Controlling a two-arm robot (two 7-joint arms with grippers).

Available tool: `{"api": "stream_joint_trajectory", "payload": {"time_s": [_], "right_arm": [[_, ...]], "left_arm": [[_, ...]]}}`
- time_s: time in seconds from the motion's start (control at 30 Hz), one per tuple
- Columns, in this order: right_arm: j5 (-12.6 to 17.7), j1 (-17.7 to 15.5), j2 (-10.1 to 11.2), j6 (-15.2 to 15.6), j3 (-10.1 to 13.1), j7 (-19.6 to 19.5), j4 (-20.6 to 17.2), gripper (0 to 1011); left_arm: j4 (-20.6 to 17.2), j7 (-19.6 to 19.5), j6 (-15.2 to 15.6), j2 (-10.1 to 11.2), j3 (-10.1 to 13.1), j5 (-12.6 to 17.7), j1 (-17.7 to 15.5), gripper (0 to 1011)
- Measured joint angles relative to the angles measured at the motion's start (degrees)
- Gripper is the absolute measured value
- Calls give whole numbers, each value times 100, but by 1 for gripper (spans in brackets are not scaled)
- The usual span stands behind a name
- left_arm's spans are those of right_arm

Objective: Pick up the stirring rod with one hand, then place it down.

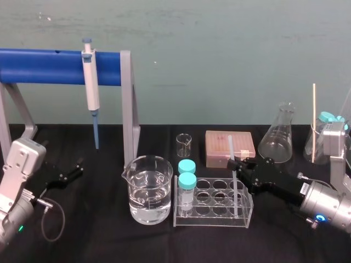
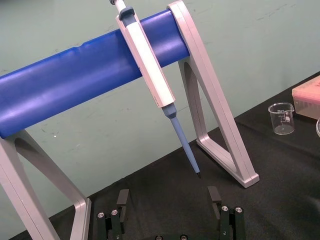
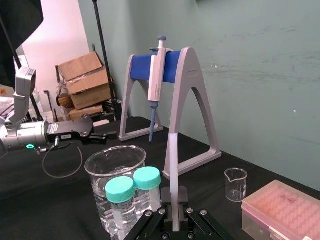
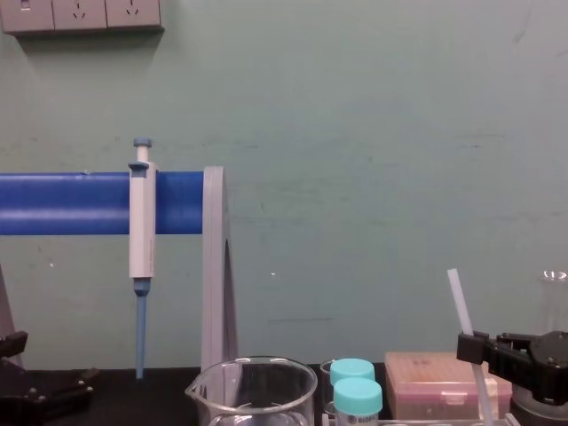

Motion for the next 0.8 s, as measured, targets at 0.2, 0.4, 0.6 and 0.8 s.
{"api": "stream_joint_trajectory", "payload": {"time_s": [0.2,0.4,0.6,0.8], "right_arm": [[5,-1,0,0,1,2,-2,123],[10,-1,1,0,3,6,-2,311],[16,-1,0,-2,6,11,-2,483],[21,-1,0,-6,6,16,-2,684]], "left_arm": [[0,0,0,0,0,0,0,1000],[0,0,0,0,0,0,0,1000],[0,0,0,0,0,0,0,1000],[0,0,0,0,0,0,0,1000]]}}
